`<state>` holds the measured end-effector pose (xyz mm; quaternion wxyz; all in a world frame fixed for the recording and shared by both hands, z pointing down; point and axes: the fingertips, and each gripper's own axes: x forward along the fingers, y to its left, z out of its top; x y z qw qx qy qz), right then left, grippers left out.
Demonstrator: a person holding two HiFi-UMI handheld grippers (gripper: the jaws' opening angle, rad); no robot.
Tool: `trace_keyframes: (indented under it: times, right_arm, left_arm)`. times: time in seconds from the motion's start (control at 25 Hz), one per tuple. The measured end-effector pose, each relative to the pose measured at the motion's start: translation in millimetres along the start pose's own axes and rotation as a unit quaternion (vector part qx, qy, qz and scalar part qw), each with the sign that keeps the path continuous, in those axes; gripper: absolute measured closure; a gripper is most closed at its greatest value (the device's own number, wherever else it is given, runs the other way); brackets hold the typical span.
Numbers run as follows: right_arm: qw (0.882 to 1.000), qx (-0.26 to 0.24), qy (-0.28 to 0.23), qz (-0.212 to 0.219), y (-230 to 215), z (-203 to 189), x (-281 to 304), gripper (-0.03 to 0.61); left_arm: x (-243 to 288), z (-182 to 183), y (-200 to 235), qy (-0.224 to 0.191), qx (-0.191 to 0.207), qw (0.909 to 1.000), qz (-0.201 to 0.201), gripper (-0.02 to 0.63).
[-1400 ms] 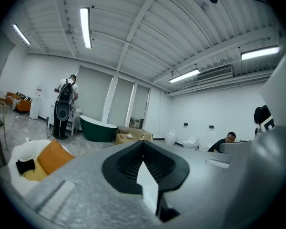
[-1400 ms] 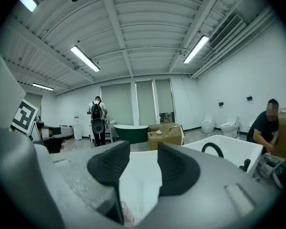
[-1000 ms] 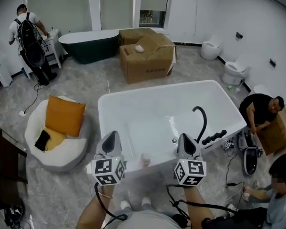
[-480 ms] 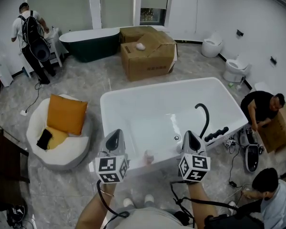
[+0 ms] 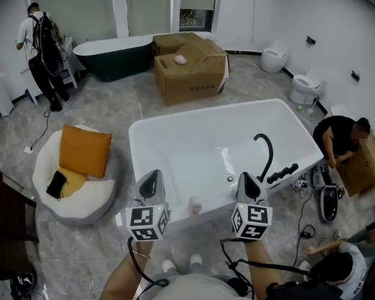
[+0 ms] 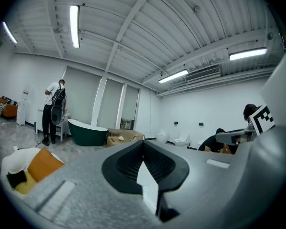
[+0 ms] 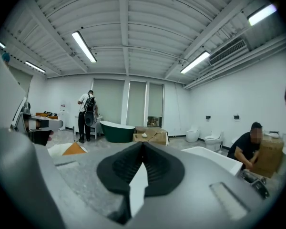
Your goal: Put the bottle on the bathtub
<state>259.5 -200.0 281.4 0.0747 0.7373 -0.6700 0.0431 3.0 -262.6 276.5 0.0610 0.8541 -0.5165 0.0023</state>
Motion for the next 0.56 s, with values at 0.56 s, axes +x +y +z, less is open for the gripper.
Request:
trace_keyframes:
  times: [0.56]
  right_arm:
    - [1.000,-0.001,0.007,-0.005,5.6,-2.7,-4.0,0.575]
  left_arm:
    - [-2.1,0.6,1.0,0.004,0.000,1.0000,-0.005,0.606]
